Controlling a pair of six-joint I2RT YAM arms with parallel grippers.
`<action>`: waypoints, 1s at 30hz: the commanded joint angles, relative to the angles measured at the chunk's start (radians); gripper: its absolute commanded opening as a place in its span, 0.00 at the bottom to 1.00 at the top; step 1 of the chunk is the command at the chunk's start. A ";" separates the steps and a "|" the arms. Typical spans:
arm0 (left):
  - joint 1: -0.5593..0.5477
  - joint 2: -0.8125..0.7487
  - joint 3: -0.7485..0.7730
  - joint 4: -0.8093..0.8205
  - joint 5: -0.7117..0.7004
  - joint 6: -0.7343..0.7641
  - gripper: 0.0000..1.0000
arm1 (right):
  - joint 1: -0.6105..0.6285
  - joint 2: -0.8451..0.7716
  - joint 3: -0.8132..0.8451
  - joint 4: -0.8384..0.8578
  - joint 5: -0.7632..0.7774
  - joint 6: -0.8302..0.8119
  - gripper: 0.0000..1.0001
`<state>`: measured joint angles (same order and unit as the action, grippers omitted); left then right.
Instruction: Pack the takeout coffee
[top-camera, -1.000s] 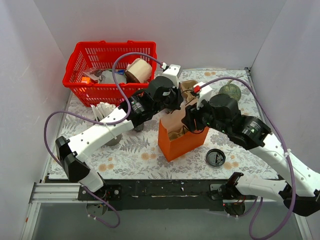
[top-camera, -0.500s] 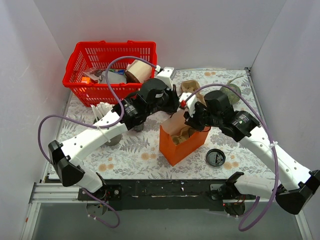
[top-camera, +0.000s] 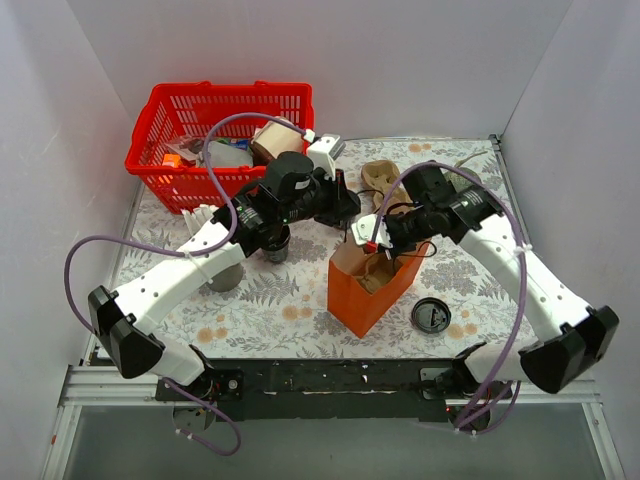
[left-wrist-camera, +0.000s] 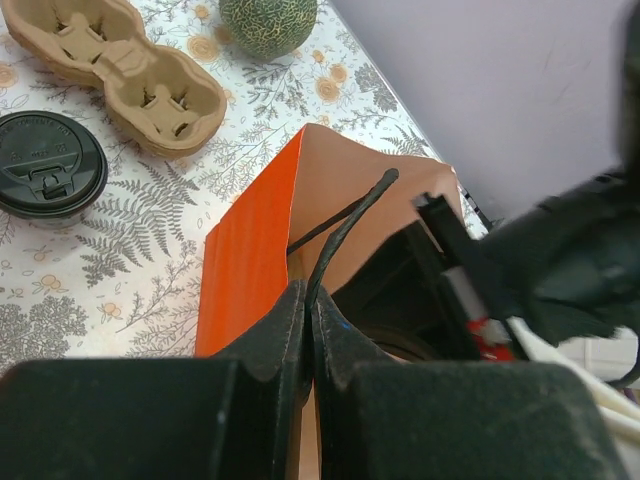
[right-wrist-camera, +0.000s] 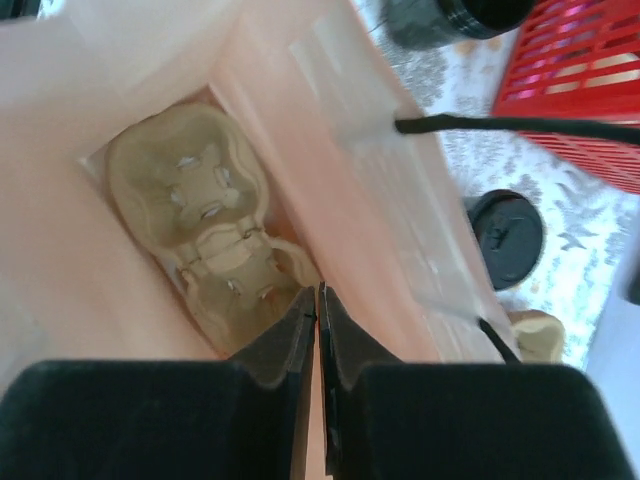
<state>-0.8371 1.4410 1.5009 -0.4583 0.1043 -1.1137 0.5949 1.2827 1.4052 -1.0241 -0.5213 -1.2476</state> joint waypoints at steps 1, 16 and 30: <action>0.021 -0.048 -0.004 0.017 0.078 0.029 0.00 | -0.023 0.104 0.080 -0.161 -0.052 -0.144 0.08; 0.052 -0.033 0.007 0.018 0.130 0.072 0.00 | -0.083 0.132 -0.095 -0.117 0.086 -0.320 0.01; 0.070 0.012 0.058 0.027 0.129 0.084 0.00 | -0.073 0.248 -0.175 -0.051 -0.069 -0.329 0.01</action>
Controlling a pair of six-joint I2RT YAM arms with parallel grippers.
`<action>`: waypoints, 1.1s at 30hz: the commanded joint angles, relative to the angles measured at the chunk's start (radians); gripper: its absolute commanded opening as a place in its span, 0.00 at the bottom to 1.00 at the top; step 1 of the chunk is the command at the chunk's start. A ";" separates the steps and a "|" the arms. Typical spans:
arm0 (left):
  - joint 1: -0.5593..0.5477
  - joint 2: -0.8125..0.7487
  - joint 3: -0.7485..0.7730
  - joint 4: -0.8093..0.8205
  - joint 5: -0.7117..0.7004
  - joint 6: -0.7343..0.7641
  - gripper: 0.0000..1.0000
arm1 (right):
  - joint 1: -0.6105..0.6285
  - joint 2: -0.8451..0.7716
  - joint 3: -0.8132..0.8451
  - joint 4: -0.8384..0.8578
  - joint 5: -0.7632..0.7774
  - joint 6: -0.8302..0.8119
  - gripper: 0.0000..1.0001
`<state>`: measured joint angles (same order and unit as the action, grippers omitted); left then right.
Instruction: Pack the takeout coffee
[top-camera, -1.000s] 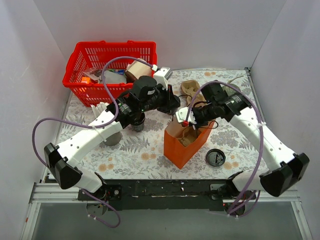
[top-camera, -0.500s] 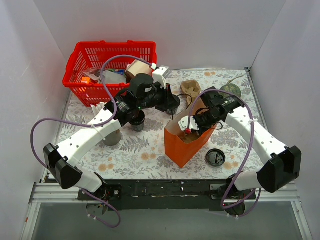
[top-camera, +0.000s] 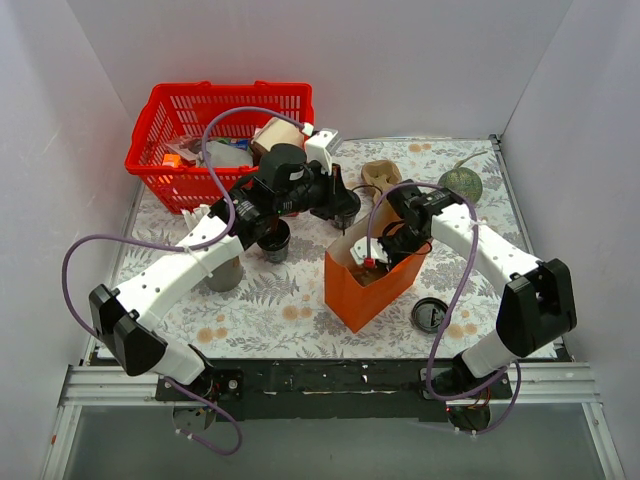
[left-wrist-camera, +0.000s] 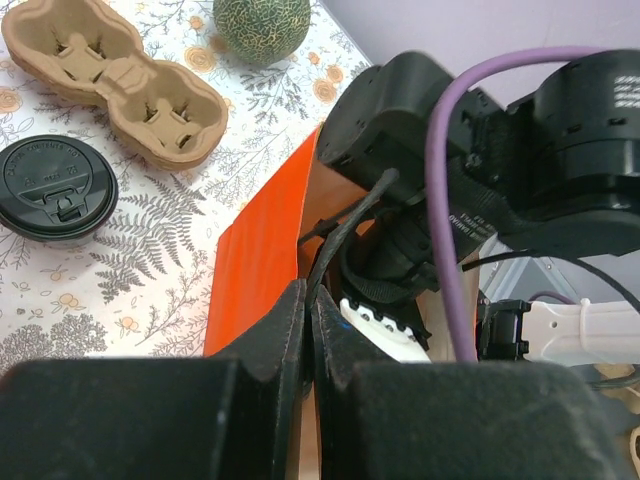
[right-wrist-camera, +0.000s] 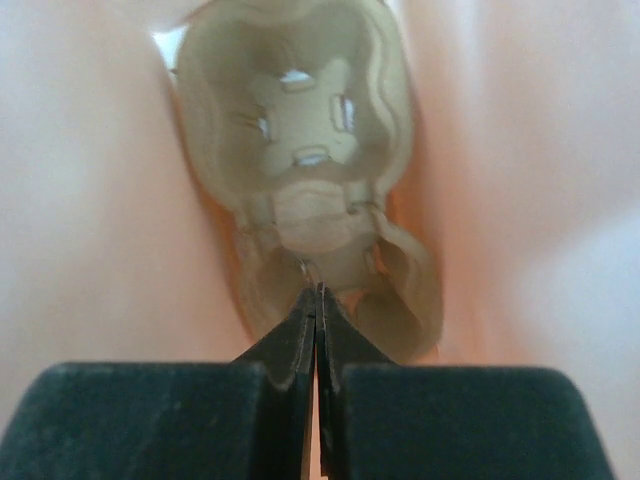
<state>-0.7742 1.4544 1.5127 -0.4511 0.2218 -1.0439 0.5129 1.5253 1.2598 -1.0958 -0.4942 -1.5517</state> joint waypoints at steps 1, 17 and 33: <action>0.007 0.000 0.044 0.020 0.011 0.016 0.00 | 0.015 0.003 -0.055 0.039 -0.102 -0.015 0.01; 0.018 0.015 0.063 0.029 0.033 0.001 0.00 | 0.096 0.038 -0.238 0.240 0.011 0.212 0.01; 0.018 0.018 0.086 0.017 0.036 -0.007 0.00 | 0.151 0.153 -0.372 0.418 0.126 0.392 0.01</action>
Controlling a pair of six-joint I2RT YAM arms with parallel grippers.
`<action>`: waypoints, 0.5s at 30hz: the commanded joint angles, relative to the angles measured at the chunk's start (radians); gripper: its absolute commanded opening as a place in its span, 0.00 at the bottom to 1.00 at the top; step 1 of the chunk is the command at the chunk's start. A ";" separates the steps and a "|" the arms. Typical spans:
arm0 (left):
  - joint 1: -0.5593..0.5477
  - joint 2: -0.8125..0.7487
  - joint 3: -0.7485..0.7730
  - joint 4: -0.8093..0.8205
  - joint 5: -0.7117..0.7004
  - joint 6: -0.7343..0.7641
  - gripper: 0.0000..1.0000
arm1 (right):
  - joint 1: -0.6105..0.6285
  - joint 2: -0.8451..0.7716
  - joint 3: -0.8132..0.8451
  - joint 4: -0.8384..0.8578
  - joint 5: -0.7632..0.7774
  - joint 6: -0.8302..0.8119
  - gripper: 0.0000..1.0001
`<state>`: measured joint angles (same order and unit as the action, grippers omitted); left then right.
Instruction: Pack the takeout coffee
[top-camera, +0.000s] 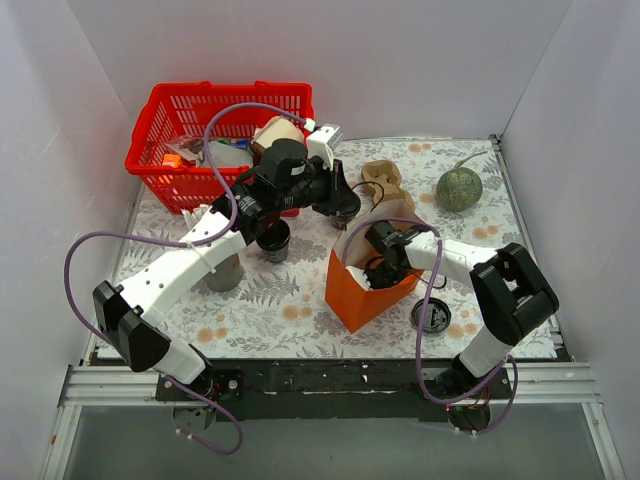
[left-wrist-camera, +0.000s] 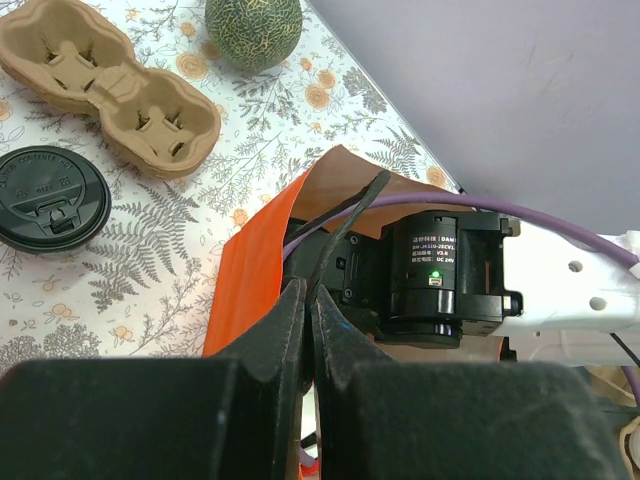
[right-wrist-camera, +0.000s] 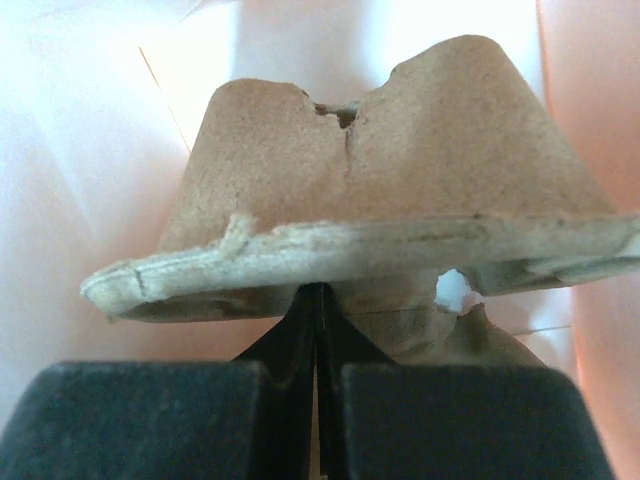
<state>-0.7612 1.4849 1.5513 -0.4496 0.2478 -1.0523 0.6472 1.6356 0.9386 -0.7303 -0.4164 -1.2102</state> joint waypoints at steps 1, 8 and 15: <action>0.005 -0.012 0.049 0.017 0.010 0.002 0.00 | 0.019 0.043 -0.052 0.064 0.051 0.057 0.01; 0.005 -0.026 0.033 0.012 -0.010 -0.002 0.00 | 0.023 -0.029 -0.020 0.092 0.082 0.084 0.01; 0.005 -0.107 -0.109 0.058 -0.102 -0.008 0.00 | 0.023 -0.238 0.037 0.164 0.080 0.162 0.01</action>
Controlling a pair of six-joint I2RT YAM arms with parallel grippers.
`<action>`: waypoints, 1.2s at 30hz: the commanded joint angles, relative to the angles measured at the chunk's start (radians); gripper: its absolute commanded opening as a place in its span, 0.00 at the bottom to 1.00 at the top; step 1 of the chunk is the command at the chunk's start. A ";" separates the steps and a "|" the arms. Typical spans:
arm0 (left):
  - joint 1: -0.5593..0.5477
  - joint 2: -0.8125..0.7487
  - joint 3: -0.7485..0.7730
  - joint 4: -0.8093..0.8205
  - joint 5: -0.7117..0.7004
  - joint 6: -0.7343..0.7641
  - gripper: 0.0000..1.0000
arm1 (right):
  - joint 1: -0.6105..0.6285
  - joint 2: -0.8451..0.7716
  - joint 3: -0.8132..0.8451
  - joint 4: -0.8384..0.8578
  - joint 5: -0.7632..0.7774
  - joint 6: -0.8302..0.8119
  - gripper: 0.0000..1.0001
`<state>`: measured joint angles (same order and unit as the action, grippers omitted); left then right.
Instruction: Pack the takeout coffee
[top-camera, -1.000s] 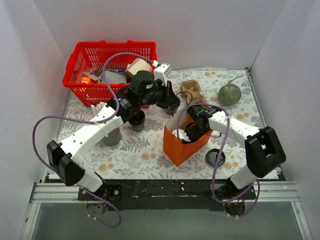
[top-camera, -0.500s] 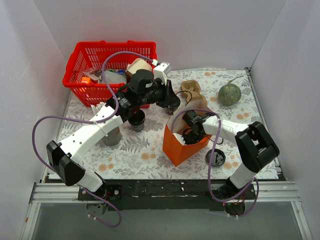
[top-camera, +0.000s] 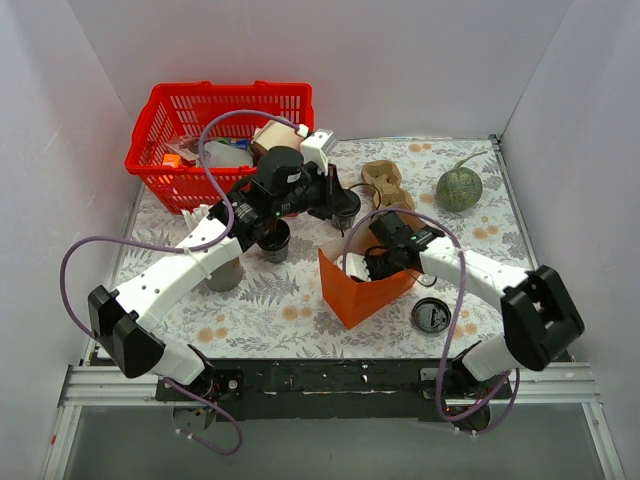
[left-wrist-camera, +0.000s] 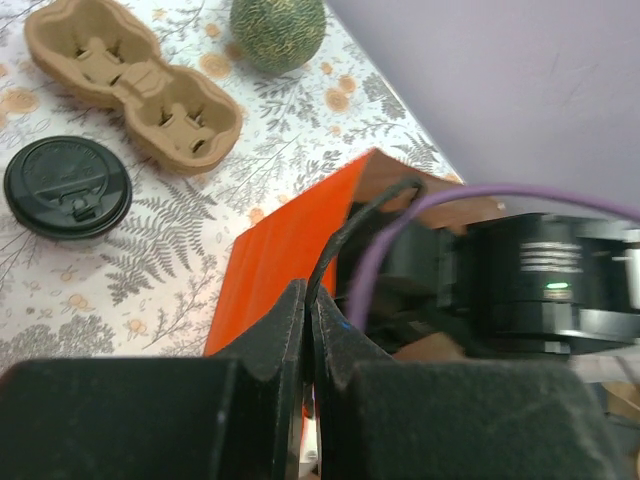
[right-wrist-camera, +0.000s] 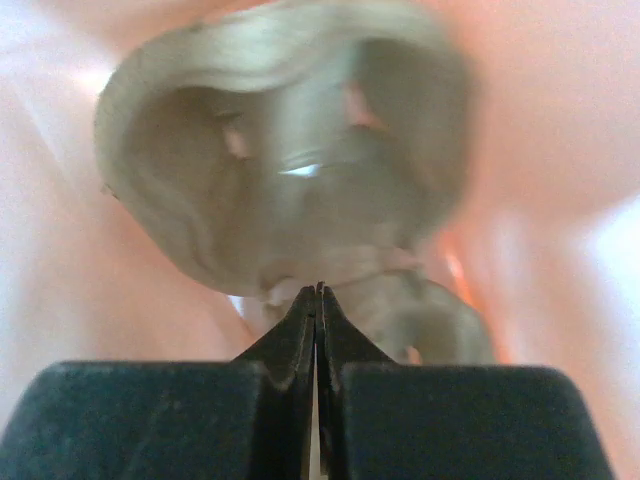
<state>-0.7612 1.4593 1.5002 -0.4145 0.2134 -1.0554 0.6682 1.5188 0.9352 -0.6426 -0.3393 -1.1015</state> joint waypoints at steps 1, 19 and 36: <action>0.005 -0.086 -0.064 0.016 -0.072 -0.008 0.00 | 0.002 -0.152 0.051 0.072 -0.001 0.058 0.01; 0.005 -0.116 -0.086 -0.036 -0.137 -0.031 0.00 | 0.004 -0.574 0.123 0.415 0.069 0.405 0.96; 0.007 -0.231 -0.113 -0.225 -0.334 -0.067 0.00 | 0.001 -0.544 0.338 0.371 0.678 1.126 0.98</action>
<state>-0.7609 1.2789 1.4113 -0.5705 -0.0257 -1.0985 0.6697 0.9176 1.1824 -0.1810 0.0967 -0.1333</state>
